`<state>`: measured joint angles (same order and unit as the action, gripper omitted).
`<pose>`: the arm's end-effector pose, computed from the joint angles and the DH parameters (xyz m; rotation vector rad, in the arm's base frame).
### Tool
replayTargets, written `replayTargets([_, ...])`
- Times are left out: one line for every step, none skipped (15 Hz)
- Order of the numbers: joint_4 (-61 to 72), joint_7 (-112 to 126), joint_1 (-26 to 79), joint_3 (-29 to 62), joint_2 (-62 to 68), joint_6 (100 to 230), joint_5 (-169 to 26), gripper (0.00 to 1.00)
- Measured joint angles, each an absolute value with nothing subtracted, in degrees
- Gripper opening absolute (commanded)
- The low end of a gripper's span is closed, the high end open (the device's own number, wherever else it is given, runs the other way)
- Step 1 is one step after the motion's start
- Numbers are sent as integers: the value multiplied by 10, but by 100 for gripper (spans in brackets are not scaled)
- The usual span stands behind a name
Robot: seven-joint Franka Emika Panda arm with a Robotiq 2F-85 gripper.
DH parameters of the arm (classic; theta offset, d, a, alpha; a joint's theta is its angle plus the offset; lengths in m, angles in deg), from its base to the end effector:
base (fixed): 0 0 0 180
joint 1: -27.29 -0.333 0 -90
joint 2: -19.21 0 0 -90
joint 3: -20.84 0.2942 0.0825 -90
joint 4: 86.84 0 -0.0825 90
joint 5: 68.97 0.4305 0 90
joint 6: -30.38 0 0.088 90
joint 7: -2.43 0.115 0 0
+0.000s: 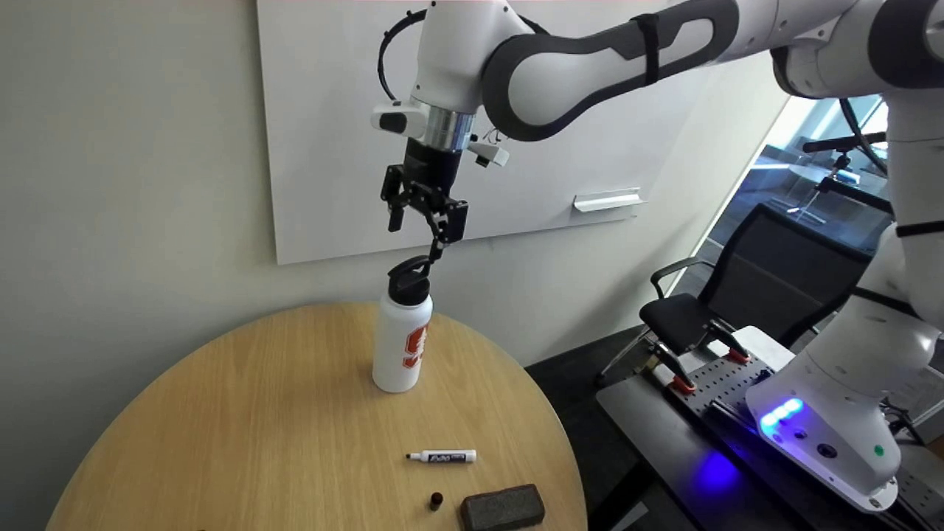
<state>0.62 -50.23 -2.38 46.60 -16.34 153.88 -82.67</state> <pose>0.4612 0.5751 0.2805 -1.7601 -2.5380 -0.1129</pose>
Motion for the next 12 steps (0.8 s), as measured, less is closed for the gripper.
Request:
replayTargets([6,-502,-24,469,-153,1533,-822,100])
replayTargets([7,-502,-23,473,-140,1522,-816,100])
replayTargets([9,-502,-23,476,-125,1510,-810,100])
replayTargets([13,-502,-23,478,-105,1496,-807,100])
replayTargets([17,-502,-23,479,-87,1484,-805,100])
replayTargets([24,-502,-22,479,-68,1475,-802,100])
replayTargets([33,-502,-19,479,-48,1468,-799,100])
replayTargets([45,-502,-16,479,-27,1466,-793,100])
replayTargets([58,-502,-11,480,-8,1465,-786,100])
replayTargets([71,-503,-5,480,11,1465,-777,100])
replayTargets([83,-506,1,480,27,1466,-766,100])
replayTargets([95,-514,6,480,42,1466,-755,100])
